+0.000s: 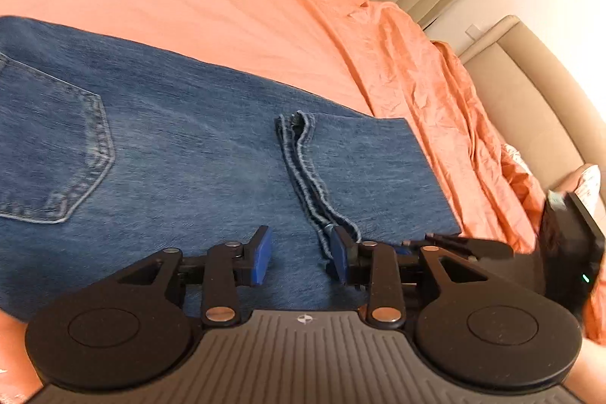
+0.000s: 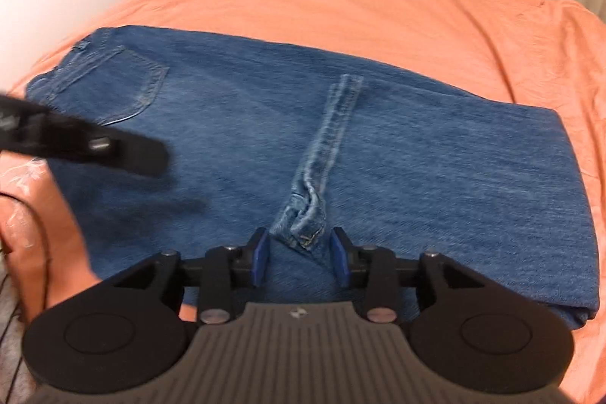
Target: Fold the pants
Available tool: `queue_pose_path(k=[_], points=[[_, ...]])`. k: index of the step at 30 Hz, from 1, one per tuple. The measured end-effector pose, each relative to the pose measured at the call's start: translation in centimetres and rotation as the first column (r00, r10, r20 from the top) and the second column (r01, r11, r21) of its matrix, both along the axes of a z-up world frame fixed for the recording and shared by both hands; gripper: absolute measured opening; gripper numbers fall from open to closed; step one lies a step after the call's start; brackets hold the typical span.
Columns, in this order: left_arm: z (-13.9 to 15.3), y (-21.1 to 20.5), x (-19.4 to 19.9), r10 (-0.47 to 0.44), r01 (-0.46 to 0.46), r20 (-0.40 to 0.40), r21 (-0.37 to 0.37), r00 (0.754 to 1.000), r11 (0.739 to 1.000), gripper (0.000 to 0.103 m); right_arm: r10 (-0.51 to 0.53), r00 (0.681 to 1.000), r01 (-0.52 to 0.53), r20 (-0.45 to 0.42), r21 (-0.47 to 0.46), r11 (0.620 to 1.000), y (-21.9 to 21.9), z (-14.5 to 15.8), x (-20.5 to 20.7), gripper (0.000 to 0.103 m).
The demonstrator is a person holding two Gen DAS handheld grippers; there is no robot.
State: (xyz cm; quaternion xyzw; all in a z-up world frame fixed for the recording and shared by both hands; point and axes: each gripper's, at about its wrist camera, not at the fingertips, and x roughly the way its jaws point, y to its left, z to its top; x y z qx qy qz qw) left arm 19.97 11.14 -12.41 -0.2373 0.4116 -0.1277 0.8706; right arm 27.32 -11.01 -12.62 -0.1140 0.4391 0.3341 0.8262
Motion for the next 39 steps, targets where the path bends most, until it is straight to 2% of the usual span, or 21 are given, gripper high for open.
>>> queue_pose_path(k=[3, 6, 9, 13, 17, 20, 21, 23, 24, 26, 28, 32, 33, 35, 36, 37, 39], points=[[-0.3, 0.0, 1.1, 0.014, -0.014, -0.002, -0.033, 1.0, 0.999, 0.041, -0.031, 1.0, 0.031, 0.003, 0.045, 0.999, -0.7, 0.8, 0.1, 0.033], [-0.9, 0.2, 3.0, 0.045, -0.045, -0.005, -0.093, 0.999, 0.995, 0.051, -0.125, 0.992, 0.123, 0.012, 0.101, 0.987, -2.3, 1.6, 1.2, 0.034], [-1.8, 0.1, 5.5, 0.075, -0.075, -0.007, -0.131, 0.997, 0.989, 0.052, -0.215, 0.976, 0.211, 0.039, 0.086, 0.974, -3.5, 1.5, 2.7, 0.035], [-3.0, -0.4, 8.7, 0.084, -0.084, 0.0, -0.14, 0.996, 0.987, 0.056, -0.31, 0.951, 0.307, 0.018, 0.092, 0.947, -5.6, 0.6, 5.4, 0.035], [-4.3, -1.9, 11.3, 0.043, -0.041, 0.031, -0.066, 0.999, 0.997, 0.056, -0.355, 0.932, 0.352, 0.076, 0.051, 0.935, -7.1, 0.2, 6.3, 0.035], [-5.3, -2.7, 12.3, 0.012, -0.01, 0.05, -0.036, 0.999, 0.999, 0.054, -0.348, 0.93, 0.349, 0.114, 0.014, 0.937, -8.3, 0.3, 6.8, 0.035], [-5.4, -2.9, 12.4, 0.0, 0.002, 0.061, -0.025, 0.998, 1.0, 0.053, -0.346, 0.93, 0.349, 0.123, 0.004, 0.937, -8.7, 0.3, 7.1, 0.035], [-5.4, -3.3, 12.3, -0.016, 0.014, 0.086, 0.018, 0.996, 1.0, 0.029, -0.346, 0.926, 0.353, 0.15, -0.021, 0.935, -9.4, 0.1, 7.6, 0.035], [-5.3, -3.4, 12.3, -0.02, 0.015, 0.1, 0.053, 0.995, 0.998, 0.024, -0.348, 0.922, 0.359, 0.173, -0.042, 0.932, -9.6, -0.3, 8.0, 0.035], [-5.2, -3.4, 12.0, -0.035, 0.027, 0.129, 0.067, 0.991, 0.997, 0.013, -0.341, 0.915, 0.366, 0.215, -0.084, 0.927, -10.1, -0.4, 8.5, 0.036], [-4.5, -3.4, 11.4, -0.052, 0.038, 0.173, 0.084, 0.983, 0.996, 0.008, -0.341, 0.912, 0.37, 0.23, -0.099, 0.924, -10.6, -0.5, 9.4, 0.036], [-1.3, -4.2, 10.1, -0.107, 0.061, 0.3, 0.157, 0.948, 0.986, 0.006, -0.361, 0.902, 0.386, 0.238, -0.07, 0.92, -11.7, 0.0, 11.1, 0.035], [-0.6, -4.4, 10.0, -0.114, 0.059, 0.317, 0.18, 0.941, 0.982, 0.006, -0.364, 0.9, 0.387, 0.24, -0.058, 0.92, -11.8, 0.1, 11.7, 0.035], [-0.3, -4.8, 10.8, -0.126, 0.056, 0.292, 0.236, 0.948, 0.97, 0.006, -0.377, 0.893, 0.399, 0.245, -0.046, 0.916, -11.9, 0.4, 12.9, 0.034], [-0.7, -4.8, 11.3, -0.125, 0.053, 0.273, 0.254, 0.954, 0.966, 0.006, -0.393, 0.888, 0.413, 0.24, -0.037, 0.91, -11.9, 0.5, 13.8, 0.025], [-1.4, -4.7, 11.9, -0.122, 0.056, 0.248, 0.258, 0.961, 0.964, 0.006, -0.412, 0.883, 0.429, 0.223, -0.03, 0.903, -12.0, 0.4, 14.8, 0.011], [-2.8, -4.2, 12.8, -0.111, 0.065, 0.191, 0.23, 0.975, 0.971, 0.006, -0.464, 0.869, 0.469, 0.175, 0.012, 0.883, -12.5, 0.0, 16.9, 0.001]])
